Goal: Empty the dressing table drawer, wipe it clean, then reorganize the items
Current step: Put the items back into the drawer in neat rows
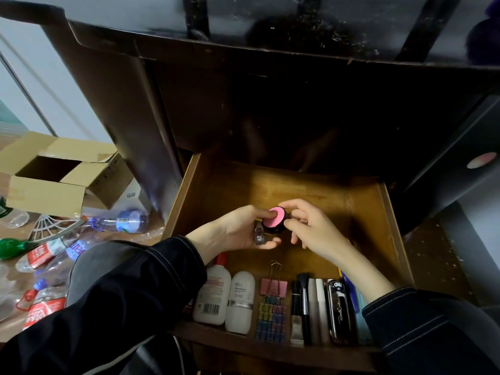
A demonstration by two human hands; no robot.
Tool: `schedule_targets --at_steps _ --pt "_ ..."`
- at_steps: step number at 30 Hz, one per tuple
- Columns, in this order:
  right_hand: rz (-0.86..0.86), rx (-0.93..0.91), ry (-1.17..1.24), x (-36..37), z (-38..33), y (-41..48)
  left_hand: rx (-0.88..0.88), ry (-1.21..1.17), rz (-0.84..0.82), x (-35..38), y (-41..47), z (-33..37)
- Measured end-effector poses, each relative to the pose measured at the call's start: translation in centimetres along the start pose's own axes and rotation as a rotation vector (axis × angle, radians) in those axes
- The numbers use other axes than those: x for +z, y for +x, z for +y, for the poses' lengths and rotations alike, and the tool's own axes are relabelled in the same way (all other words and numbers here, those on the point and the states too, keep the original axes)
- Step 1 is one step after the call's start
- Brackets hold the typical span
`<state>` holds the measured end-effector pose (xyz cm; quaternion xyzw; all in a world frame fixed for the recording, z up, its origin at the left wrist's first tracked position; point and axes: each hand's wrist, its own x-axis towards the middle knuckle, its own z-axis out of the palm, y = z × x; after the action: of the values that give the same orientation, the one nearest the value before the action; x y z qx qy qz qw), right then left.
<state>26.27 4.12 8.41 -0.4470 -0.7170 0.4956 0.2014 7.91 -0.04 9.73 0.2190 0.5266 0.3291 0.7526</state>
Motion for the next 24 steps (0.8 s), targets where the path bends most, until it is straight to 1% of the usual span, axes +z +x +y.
schedule_targets --at_steps 6,8,10,12,18,24 --pt "-0.011 0.044 -0.021 -0.3 0.1 0.2 0.048 0.078 0.008 0.0 0.0 0.1" --pt "-0.002 0.105 0.006 -0.7 0.1 0.7 0.047 0.081 0.06 -0.2 0.2 0.0" --pt "0.038 0.183 -0.023 -2.0 0.6 1.0 0.027 0.094 0.124 -0.4 0.8 -0.2" --pt "0.025 0.246 -0.145 -3.3 1.4 1.0 0.025 0.12 0.172 -0.6 1.2 -0.5" --pt "-0.191 0.298 -0.58 -3.3 3.3 0.1 0.057 0.145 0.18 -0.4 1.6 -0.8" --pt "-0.24 0.312 -0.642 -3.5 3.4 0.0 0.058 0.138 0.196 -0.1 1.3 -0.5"
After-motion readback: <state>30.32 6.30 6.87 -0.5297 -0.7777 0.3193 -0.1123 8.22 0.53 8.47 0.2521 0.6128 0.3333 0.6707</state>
